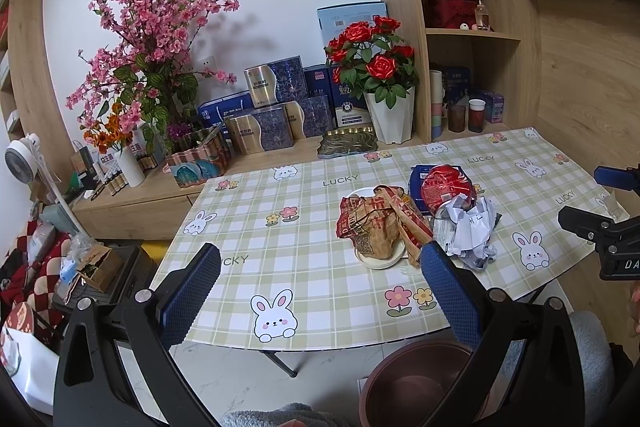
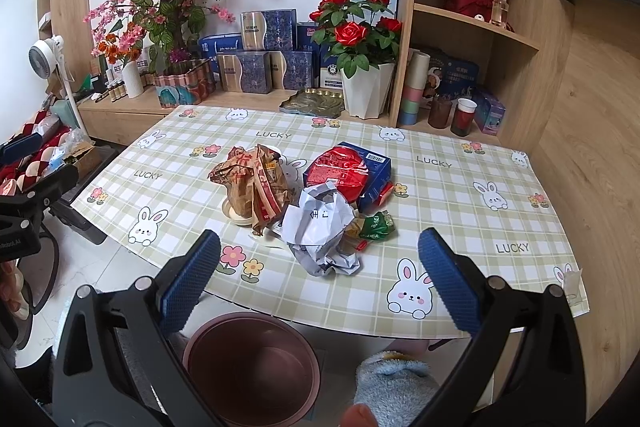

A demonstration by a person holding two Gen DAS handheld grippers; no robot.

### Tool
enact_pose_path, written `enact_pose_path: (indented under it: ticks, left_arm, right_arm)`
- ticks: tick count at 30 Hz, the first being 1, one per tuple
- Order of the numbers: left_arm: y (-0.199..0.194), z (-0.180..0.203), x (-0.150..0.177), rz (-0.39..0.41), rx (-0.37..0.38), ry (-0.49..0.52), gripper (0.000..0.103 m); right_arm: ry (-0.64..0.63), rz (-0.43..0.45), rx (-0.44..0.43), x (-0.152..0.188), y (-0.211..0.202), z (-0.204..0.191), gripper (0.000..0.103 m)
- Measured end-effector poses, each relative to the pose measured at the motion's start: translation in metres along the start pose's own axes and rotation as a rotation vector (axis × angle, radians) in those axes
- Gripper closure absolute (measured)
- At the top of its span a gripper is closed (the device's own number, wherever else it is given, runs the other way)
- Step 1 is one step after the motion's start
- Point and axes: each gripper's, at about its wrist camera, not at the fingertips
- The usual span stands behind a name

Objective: Collect trash

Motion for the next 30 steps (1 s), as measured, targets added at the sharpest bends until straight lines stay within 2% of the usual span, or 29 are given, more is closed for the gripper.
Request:
enact_pose_path:
  ticks: [30]
  left_arm:
    - [0.0024,0.0003,0.0059,-0.006,0.001,-0.010,0.005]
  right_arm:
    - [-0.005,0.005,0.018,0.0041,0.0018,-0.0038,0.005]
Point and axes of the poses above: each gripper's, at about its wrist camera, not at the fingertips, and y roughly the way its jaws point, z to its right, x to its underside, and after that the axes turned 10 degrees about -y, right-handed
